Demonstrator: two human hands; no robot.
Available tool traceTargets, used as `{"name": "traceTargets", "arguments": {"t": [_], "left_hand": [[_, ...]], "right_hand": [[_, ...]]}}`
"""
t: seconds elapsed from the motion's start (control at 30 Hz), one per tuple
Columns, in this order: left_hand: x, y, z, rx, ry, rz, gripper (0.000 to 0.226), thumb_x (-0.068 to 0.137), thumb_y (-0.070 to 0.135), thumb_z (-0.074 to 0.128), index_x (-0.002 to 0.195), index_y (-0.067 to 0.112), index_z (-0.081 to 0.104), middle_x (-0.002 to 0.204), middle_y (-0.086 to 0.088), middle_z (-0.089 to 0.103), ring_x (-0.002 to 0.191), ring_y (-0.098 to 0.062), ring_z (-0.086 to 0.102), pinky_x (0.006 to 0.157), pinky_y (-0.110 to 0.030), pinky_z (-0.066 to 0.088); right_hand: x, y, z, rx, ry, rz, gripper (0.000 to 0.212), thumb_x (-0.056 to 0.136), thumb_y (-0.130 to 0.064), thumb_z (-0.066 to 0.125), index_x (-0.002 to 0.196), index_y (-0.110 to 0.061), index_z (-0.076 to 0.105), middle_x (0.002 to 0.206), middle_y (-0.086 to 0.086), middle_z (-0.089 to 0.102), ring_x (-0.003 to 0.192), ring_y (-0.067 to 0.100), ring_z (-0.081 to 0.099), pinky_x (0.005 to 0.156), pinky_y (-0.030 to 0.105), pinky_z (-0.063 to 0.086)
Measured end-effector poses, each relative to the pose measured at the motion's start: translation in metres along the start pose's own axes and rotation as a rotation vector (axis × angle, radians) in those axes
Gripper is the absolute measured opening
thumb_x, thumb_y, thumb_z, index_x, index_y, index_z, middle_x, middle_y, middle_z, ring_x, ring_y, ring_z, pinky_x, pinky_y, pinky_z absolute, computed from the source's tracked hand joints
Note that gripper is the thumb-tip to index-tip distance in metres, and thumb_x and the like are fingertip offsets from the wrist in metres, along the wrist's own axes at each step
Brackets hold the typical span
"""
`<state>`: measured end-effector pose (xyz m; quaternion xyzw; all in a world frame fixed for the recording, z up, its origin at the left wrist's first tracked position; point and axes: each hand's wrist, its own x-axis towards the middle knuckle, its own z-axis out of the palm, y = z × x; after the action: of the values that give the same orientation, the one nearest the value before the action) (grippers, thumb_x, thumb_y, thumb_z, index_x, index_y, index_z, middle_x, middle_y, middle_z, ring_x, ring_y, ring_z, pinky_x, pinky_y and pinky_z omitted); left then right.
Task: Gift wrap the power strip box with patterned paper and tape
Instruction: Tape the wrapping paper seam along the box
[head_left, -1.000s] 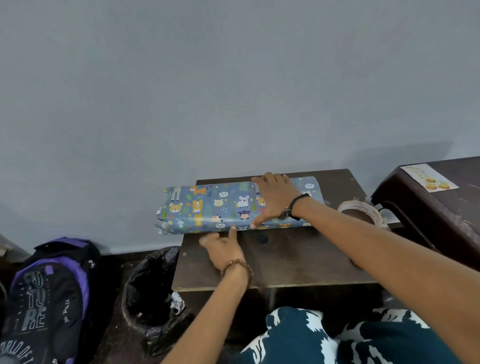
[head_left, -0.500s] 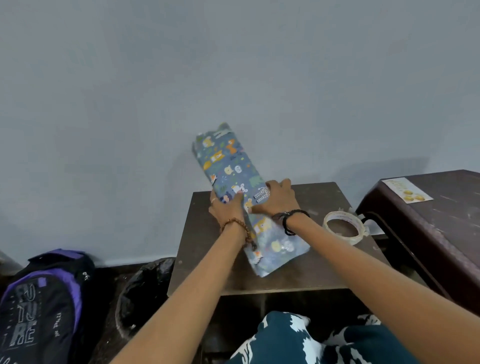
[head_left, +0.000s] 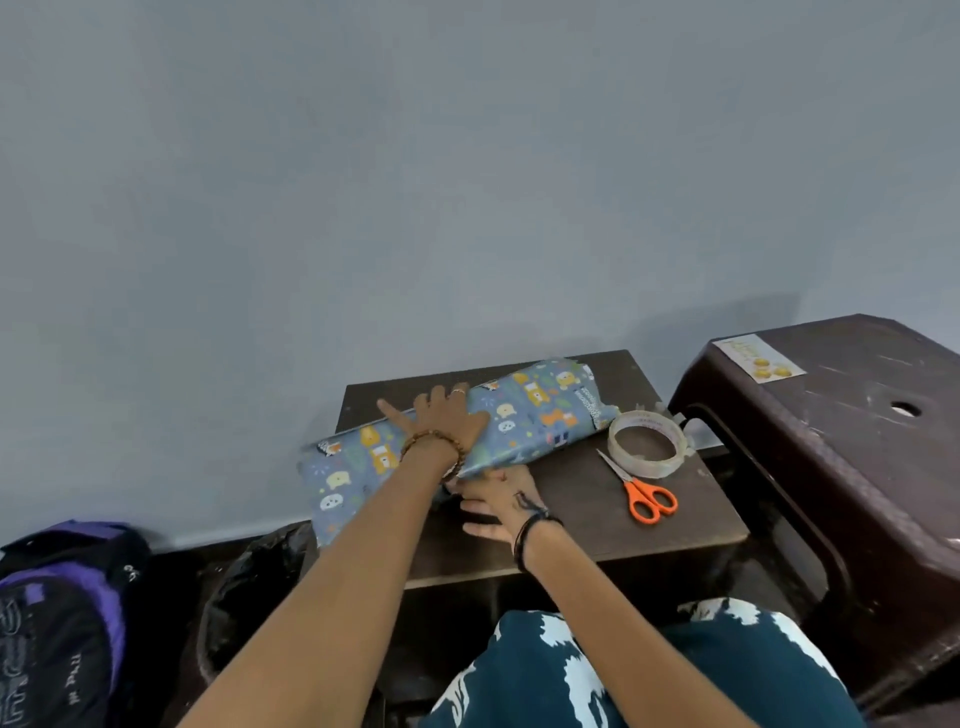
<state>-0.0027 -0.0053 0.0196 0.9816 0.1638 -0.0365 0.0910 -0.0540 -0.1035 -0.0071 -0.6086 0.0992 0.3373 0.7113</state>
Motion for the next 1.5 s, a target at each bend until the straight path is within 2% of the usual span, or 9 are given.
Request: {"name": "traceTargets", "arguments": {"t": [0.17,0.3,0.4,0.73,0.93,1.1,1.23,1.4,1.5], "left_hand": [[0.002,-0.031,0.025,-0.083,-0.01,-0.044,0.052,0.094,0.052,0.028,0.143,0.033,0.025,0.146,0.0,0.03,0.139,-0.022,0.02,0.104,-0.068,-0.009],[-0.002,-0.035,0.037,-0.054,0.108,-0.009,0.054,0.094,0.054,0.024,0.144,0.033,0.025,0.142,0.001,0.036,0.136,-0.019,0.025,0.104,-0.068,-0.006],[-0.007,-0.037,0.042,-0.047,0.155,0.009,0.055,0.094,0.055,0.023,0.144,0.032,0.025,0.14,0.002,0.038,0.135,-0.019,0.027,0.103,-0.07,-0.002],[-0.024,-0.04,0.043,-0.143,0.207,0.03,0.047,0.099,0.038,0.026,0.14,0.017,0.035,0.143,0.002,0.04,0.138,-0.016,0.026,0.112,-0.057,0.0],[-0.014,-0.052,0.039,-0.29,0.273,-0.017,0.039,0.1,0.017,0.03,0.136,0.01,0.043,0.137,-0.013,0.049,0.122,-0.029,0.048,0.102,-0.036,0.032],[-0.012,-0.054,0.038,-0.425,0.33,-0.062,0.034,0.098,0.019,0.039,0.126,0.007,0.053,0.127,-0.011,0.058,0.116,-0.027,0.053,0.096,-0.034,0.039],[-0.013,-0.052,0.037,-0.363,0.376,-0.066,0.028,0.098,0.017,0.037,0.106,0.008,0.062,0.107,-0.012,0.066,0.098,-0.029,0.059,0.076,-0.033,0.042],[-0.014,-0.05,0.038,-0.228,0.356,-0.087,0.02,0.095,0.006,0.038,0.099,0.005,0.057,0.101,-0.016,0.065,0.093,-0.034,0.058,0.066,-0.03,0.032],[-0.014,-0.047,0.038,-0.112,0.34,-0.065,0.02,0.092,-0.003,0.036,0.101,0.003,0.053,0.103,-0.017,0.063,0.092,-0.035,0.057,0.07,-0.032,0.035]], "right_hand": [[0.002,0.007,-0.008,-0.298,-0.041,-0.07,0.023,0.079,-0.016,0.073,0.091,-0.017,0.054,0.114,0.009,0.063,0.095,0.018,0.06,0.075,0.031,0.052],[-0.004,0.003,-0.039,-0.869,0.432,-0.464,0.011,0.084,-0.02,0.062,0.094,-0.02,0.063,0.103,0.002,0.066,0.098,0.019,0.059,0.081,0.029,0.046],[-0.01,-0.003,-0.069,-1.057,0.664,-0.682,0.016,0.088,-0.013,0.054,0.103,-0.013,0.059,0.108,0.006,0.058,0.103,0.024,0.049,0.083,0.033,0.038],[0.023,-0.055,-0.041,-1.207,0.251,-0.845,0.035,0.097,-0.006,0.039,0.128,-0.009,0.054,0.133,0.009,0.052,0.124,0.025,0.044,0.099,0.033,0.034],[0.05,-0.039,-0.014,-1.556,-0.065,-0.79,0.037,0.1,-0.016,0.034,0.134,-0.007,0.047,0.143,0.01,0.043,0.131,0.024,0.038,0.105,0.036,0.028],[0.057,-0.014,-0.021,-1.626,0.101,-0.927,0.043,0.102,-0.028,0.025,0.145,-0.022,0.03,0.153,-0.006,0.026,0.139,0.009,0.023,0.114,0.033,0.008],[0.058,-0.01,-0.019,-1.607,0.192,-0.9,0.048,0.101,-0.036,0.026,0.146,-0.021,0.027,0.153,-0.006,0.023,0.139,0.01,0.022,0.114,0.036,0.004],[0.066,-0.019,-0.005,-1.452,0.348,-0.81,0.046,0.096,-0.035,0.041,0.138,-0.014,0.039,0.14,0.005,0.04,0.126,0.021,0.038,0.104,0.034,0.02],[0.067,-0.027,0.004,-1.448,0.436,-0.832,0.044,0.092,-0.031,0.048,0.136,-0.025,0.04,0.131,0.005,0.04,0.112,0.023,0.046,0.091,0.038,0.031]]}}
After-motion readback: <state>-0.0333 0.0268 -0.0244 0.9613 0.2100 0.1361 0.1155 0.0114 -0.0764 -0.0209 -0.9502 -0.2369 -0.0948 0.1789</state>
